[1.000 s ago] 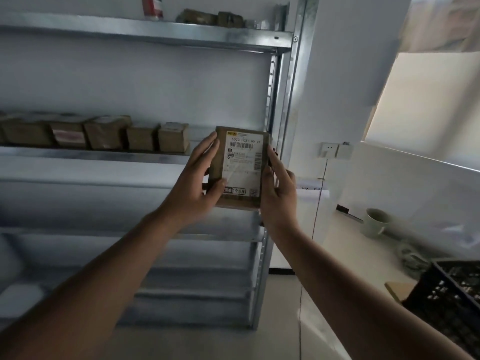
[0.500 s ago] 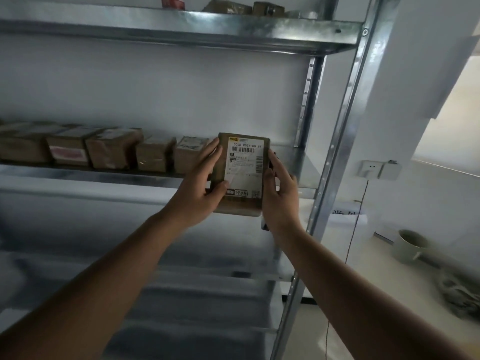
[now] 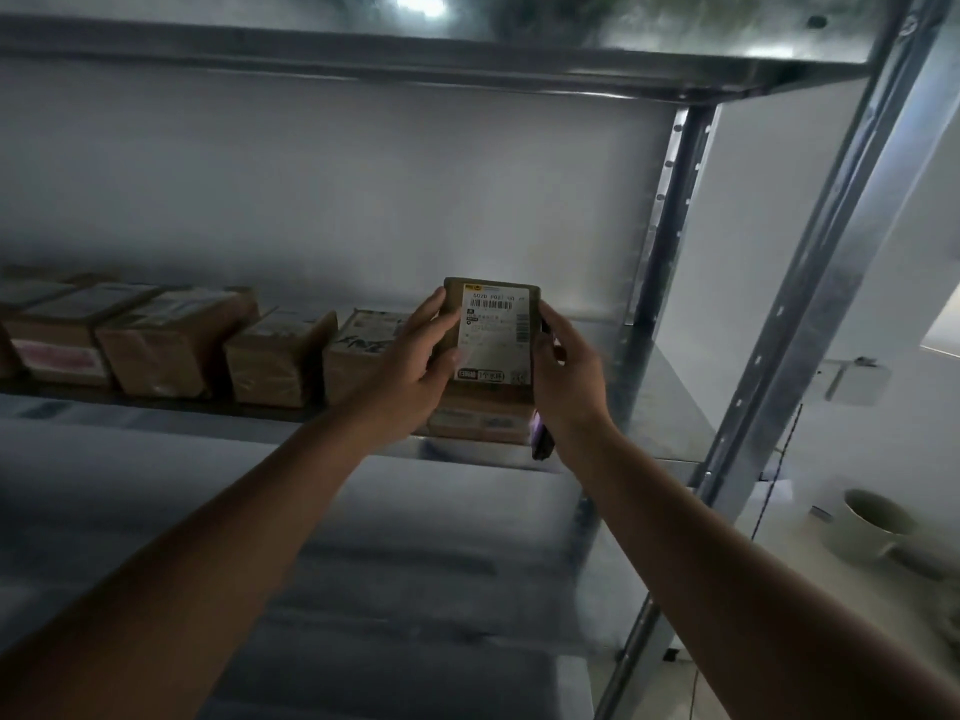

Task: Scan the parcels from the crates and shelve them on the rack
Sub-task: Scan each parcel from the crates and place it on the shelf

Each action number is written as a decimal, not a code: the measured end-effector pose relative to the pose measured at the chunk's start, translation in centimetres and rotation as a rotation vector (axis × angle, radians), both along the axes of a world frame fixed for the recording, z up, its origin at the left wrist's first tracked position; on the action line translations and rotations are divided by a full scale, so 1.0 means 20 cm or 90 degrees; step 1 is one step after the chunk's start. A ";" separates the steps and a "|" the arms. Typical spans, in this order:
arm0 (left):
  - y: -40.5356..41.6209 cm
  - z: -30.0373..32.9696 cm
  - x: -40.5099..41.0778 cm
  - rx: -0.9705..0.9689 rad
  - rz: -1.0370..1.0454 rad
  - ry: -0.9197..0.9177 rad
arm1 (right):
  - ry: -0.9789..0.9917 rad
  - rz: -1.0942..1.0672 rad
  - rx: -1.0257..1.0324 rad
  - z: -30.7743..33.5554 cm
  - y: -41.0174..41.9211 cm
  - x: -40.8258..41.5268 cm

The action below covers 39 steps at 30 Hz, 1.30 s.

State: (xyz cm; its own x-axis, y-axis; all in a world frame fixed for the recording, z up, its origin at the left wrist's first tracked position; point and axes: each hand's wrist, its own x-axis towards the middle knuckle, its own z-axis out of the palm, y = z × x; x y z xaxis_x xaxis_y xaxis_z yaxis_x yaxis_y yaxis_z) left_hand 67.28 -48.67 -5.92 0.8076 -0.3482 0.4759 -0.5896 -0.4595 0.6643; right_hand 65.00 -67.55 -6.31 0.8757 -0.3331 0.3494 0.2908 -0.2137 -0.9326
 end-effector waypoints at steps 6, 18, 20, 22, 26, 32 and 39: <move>-0.01 0.04 0.14 0.098 0.036 0.028 | 0.052 -0.012 -0.008 -0.01 0.03 0.16; -0.06 0.12 0.29 0.260 0.069 0.091 | 0.114 -0.058 -0.039 -0.01 0.03 0.35; -0.07 0.12 0.29 0.268 0.078 0.100 | 0.122 -0.062 -0.049 -0.01 0.03 0.36; -0.08 0.12 0.29 0.265 0.084 0.096 | 0.123 -0.066 -0.059 -0.01 0.03 0.36; -0.10 0.14 0.24 0.245 0.095 0.029 | 0.101 -0.074 -0.070 0.01 0.01 0.33; -0.11 0.17 0.13 0.208 0.098 -0.119 | 0.051 -0.117 -0.213 0.06 -0.02 0.23; -0.07 0.17 -0.04 0.265 0.084 -0.166 | 0.029 -0.150 -0.350 0.06 -0.01 0.03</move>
